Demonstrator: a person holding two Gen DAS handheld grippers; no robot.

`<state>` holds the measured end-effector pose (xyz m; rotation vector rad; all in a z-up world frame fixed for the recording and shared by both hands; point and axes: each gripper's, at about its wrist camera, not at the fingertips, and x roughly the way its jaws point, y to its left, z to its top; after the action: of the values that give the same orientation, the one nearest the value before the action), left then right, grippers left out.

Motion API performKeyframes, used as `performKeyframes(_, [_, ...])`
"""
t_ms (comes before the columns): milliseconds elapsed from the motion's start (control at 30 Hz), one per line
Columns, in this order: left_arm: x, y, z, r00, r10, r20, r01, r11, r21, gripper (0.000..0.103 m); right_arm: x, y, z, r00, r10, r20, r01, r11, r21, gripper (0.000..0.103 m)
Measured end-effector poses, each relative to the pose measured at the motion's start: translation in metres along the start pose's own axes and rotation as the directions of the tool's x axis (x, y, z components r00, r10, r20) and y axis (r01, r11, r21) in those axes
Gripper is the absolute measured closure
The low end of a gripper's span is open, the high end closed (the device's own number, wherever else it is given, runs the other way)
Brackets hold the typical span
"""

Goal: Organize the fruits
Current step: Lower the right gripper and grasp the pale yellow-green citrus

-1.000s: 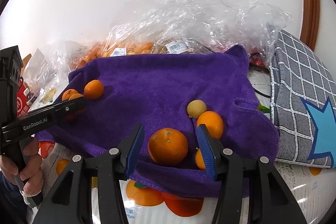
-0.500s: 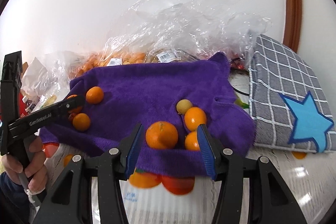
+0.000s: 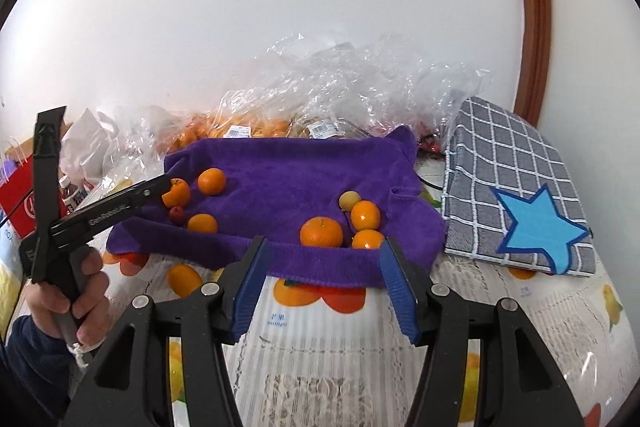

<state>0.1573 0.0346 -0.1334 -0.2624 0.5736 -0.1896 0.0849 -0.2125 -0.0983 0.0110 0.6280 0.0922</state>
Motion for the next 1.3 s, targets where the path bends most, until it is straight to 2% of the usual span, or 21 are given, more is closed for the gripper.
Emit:
performKeyframes(100, [-0.013,0.007,-0.009,1.000,0.007,-0.011,-0.007,1.000,-0.003,0.057,-0.002,0.004,-0.006,1.000,-0.014,-0.007,0.014,1.000,0.011,0.046])
performKeyframes(233, [-0.032,0.019,-0.021,0.999,0.020,-0.037,-0.020,1.000,-0.005,0.057,0.005,0.010,-0.013,0.998,0.006,-0.066,-0.004,1.000,0.030,0.046])
performKeyframes(333, [-0.041,0.026,-0.026,0.998,0.040,-0.055,-0.040,0.999,0.002,0.052,0.010,0.022,-0.018,0.996,0.024,-0.091,-0.023,1.000,0.008,0.046])
performKeyframes(500, [-0.045,0.042,-0.031,0.993,0.065,-0.099,-0.067,0.997,-0.023,0.051,0.026,0.040,-0.028,0.988,0.058,-0.145,-0.062,0.998,-0.026,0.046])
performKeyframes(667, [-0.047,0.051,-0.030,0.991,0.084,-0.100,-0.088,0.995,-0.045,0.051,0.038,0.054,-0.032,0.980,0.106,-0.166,-0.111,0.993,-0.026,0.054])
performKeyframes(867, [-0.042,0.042,-0.031,0.989,0.079,-0.122,-0.080,0.997,-0.004,0.051,0.058,0.064,-0.026,0.972,0.140,-0.191,-0.146,0.989,-0.019,0.062])
performKeyframes(1100, [-0.039,0.050,-0.031,0.987,0.077,-0.140,-0.084,0.996,-0.043,0.051,0.079,0.069,-0.023,0.961,0.167,-0.219,-0.172,0.985,-0.004,0.065])
performKeyframes(1300, [-0.036,0.048,-0.031,0.986,0.069,-0.149,-0.075,0.997,-0.033,0.051,0.099,0.065,-0.026,0.937,0.199,-0.286,-0.194,0.980,0.044,0.068])
